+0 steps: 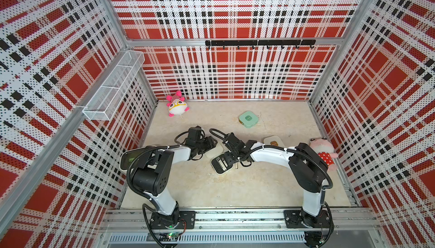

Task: Organize nail clipper sets
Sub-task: Pick up the nail clipper from the center of the board.

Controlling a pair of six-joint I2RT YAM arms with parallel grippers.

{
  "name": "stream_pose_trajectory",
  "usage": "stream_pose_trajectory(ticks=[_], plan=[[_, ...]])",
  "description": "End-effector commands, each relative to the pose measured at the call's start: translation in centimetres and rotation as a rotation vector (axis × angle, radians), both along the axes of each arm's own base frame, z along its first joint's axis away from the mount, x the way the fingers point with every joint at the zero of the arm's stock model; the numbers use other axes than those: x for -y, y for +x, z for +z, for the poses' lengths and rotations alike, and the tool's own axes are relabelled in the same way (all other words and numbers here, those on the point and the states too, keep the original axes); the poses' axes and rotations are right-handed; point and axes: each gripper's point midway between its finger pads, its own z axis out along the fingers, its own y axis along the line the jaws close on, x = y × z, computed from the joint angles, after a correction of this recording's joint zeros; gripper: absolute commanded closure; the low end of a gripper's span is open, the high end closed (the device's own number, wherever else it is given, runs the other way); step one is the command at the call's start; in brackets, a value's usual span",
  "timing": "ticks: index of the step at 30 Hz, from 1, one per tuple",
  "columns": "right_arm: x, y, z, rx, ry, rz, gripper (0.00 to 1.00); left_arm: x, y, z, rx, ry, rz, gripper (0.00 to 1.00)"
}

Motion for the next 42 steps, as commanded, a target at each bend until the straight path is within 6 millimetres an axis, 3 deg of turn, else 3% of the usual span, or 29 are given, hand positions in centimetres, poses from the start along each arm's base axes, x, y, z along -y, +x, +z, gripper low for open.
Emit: stream_pose_trajectory(ticks=[1, 5, 30, 42], plan=[[2.1, 0.4, 1.8, 0.017, 0.003, -0.125, 0.52, -0.1, 0.0, -0.4, -0.008, 0.018, -0.006, 0.35], [3.3, 0.1, 1.0, -0.011, -0.037, -0.182, 0.54, -0.1, 0.2, -0.3, -0.005, 0.016, -0.007, 0.35], [3.1, -1.4, -4.0, -0.134, -0.082, -0.187, 0.66, 0.2, -0.3, -1.0, -0.015, 0.012, -0.015, 0.35], [3.1, -1.7, -4.6, -0.132, -0.098, -0.175, 0.79, 0.1, -0.3, -1.1, -0.018, 0.014, -0.012, 0.35]])
